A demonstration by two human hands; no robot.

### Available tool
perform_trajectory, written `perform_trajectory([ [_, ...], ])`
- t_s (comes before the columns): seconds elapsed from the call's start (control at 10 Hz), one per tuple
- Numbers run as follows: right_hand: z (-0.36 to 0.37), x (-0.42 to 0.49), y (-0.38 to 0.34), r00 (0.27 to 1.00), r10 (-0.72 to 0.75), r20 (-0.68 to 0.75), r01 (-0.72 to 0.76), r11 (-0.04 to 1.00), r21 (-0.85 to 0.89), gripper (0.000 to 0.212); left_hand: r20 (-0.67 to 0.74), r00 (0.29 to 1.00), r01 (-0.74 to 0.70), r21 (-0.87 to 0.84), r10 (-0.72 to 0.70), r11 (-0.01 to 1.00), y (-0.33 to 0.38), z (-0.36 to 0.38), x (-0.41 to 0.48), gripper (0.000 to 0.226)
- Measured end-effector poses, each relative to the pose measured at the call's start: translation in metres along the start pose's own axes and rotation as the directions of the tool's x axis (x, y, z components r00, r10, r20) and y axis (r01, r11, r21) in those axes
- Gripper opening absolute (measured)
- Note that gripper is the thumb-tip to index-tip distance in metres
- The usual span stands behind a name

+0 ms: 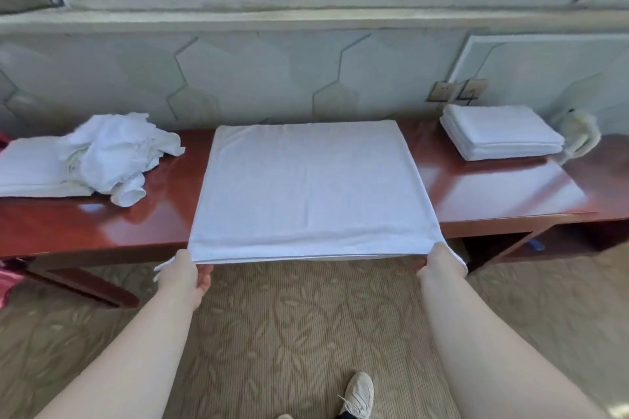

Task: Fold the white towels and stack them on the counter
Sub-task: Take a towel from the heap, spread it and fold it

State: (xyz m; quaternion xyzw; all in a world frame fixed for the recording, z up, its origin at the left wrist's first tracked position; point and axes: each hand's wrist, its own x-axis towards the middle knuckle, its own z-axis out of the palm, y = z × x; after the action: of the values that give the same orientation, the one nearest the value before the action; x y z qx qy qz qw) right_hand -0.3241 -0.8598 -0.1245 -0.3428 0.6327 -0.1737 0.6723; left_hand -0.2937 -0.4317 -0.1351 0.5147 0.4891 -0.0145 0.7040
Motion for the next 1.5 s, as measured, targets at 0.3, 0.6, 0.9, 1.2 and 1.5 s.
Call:
perform_trajectory([
  [0.3,-0.002,0.01,-0.053,0.993,-0.037,0.114,0.048,0.994,-0.097,0.036,0.061,0.997,-0.046,-0.022,0.047,0.999,0.032,0.001,0.005,0.021],
  [0.6,-0.011,0.001,-0.064,0.922,-0.367,0.128,0.366,0.71,-0.602,0.077,-0.087,0.996,-0.014,-0.107,0.004,0.994,0.063,-0.013,0.011,0.031],
  [0.9,-0.043,-0.031,-0.079,1.0,0.0,-0.004,0.001,0.995,0.097,0.021,-0.247,0.969,-0.033,-0.068,0.015,0.997,0.056,-0.025,0.003,0.035],
  [1.2,-0.067,-0.037,-0.088,0.999,0.014,0.041,-0.014,1.0,-0.006,0.03,-0.053,0.945,-0.301,0.235,0.321,0.924,0.035,-0.06,-0.018,0.025],
  [1.5,-0.093,-0.007,-0.086,0.972,0.009,0.235,0.01,0.997,-0.081,0.02,-0.089,0.987,-0.101,0.291,0.132,0.951,0.017,-0.075,-0.037,0.027],
])
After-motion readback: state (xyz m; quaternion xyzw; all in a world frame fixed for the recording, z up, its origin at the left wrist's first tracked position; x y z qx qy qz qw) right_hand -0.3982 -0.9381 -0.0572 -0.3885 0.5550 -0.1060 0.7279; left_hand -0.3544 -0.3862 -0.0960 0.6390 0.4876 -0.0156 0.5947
